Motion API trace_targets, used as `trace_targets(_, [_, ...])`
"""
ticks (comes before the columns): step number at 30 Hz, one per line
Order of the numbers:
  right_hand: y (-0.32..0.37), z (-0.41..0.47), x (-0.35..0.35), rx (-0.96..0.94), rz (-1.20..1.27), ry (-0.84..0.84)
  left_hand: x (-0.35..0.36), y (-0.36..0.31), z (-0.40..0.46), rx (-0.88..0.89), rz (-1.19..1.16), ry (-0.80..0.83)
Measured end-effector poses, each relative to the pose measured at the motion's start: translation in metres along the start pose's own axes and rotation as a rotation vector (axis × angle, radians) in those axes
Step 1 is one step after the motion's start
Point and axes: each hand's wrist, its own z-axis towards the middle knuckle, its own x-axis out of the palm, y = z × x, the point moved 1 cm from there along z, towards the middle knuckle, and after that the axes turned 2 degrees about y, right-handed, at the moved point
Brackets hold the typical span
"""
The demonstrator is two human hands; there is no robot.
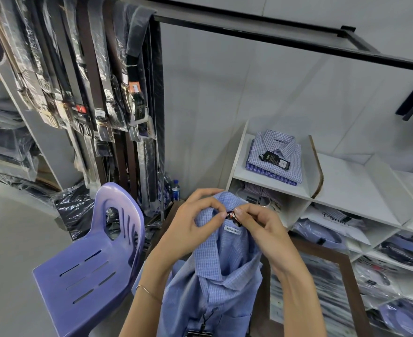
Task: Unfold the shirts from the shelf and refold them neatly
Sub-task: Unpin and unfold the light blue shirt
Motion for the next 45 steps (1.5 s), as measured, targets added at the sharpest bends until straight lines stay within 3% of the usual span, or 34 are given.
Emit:
trace_targets(15, [0.004,-0.001,0.0,0.033,0.025,0.064,-0.002,0.009,0.0,-0.063,-0.07,-0.017])
trace_targets(20, [-0.003,0.003,0.004,-0.031,-0.147,-0.087,-0.002,0.013,0.002,-0.108,-0.054,-0.132])
trace_targets(27, [-0.01,0.005,0.012,-0.162,-0.464,-0.178,-0.007,0.017,0.001,-0.163,-0.023,-0.457])
trace_targets(31, [-0.019,0.001,0.009,-0.006,-0.565,0.048,-0.01,0.029,-0.002,-0.315,-0.198,-0.612])
trace_targets(35, [-0.032,-0.003,0.019,0.169,-0.593,0.254,-0.01,0.028,-0.004,-0.375,-0.409,-0.635])
trace_targets(40, [-0.04,-0.001,0.029,0.063,-0.535,0.156,-0.005,0.022,-0.006,-0.358,-0.621,-0.602])
trace_targets(45, [-0.036,0.003,0.022,-0.064,-0.413,0.004,-0.012,0.04,-0.003,-0.545,-0.901,-0.488])
